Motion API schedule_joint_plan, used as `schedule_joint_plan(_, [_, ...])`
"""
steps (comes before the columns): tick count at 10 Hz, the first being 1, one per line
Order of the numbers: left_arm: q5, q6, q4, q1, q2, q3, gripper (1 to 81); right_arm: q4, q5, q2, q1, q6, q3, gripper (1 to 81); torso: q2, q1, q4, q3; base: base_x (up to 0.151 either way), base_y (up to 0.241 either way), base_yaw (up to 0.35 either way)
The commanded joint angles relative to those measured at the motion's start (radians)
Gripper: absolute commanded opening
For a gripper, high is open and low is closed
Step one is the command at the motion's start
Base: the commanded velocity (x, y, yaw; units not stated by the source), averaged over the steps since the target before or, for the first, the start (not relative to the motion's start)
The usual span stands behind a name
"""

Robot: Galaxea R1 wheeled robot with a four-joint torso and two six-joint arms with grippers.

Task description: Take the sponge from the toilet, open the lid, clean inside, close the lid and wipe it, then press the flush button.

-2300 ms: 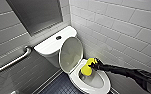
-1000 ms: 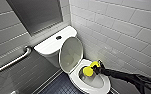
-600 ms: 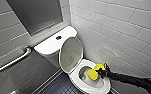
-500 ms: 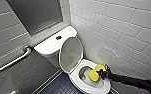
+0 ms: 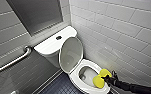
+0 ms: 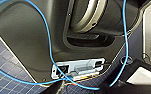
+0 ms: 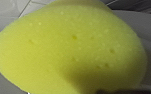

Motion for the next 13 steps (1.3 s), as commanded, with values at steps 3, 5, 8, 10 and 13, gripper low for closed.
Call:
schedule_joint_plan(3, [0.08,0.007,0.016,0.05,0.011,0.007,81.1,0.003,-0.001,-0.227,0.007,0.006,0.225,1.0,0.0,0.0,0.0,0.0,0.0,0.0,0.0])
schedule_joint_plan(5, [0.08,0.008,0.018,0.047,0.024,-0.009,81.1,-0.017,0.013,-0.299,-0.027,0.006,0.305,1.0,0.0,0.0,0.0,0.0,0.0,0.0,0.0])
schedule_joint_plan(8, [0.08,0.017,0.018,0.047,0.031,-0.009,81.1,-0.056,0.013,-0.333,-0.078,0.001,0.374,1.0,0.0,0.0,0.0,0.0,0.0,0.0,0.0])
schedule_joint_plan(10, [0.08,0.017,0.018,0.046,0.032,-0.009,81.1,-0.12,0.013,-0.358,-0.049,-0.001,0.457,1.0,0.0,0.0,0.0,0.0,0.0,0.0,0.0])
schedule_joint_plan(13, [0.08,0.017,0.018,0.044,0.034,-0.01,81.1,-0.183,-0.001,-0.363,0.029,0.001,0.531,1.0,0.0,0.0,0.0,0.0,0.0,0.0,0.0])
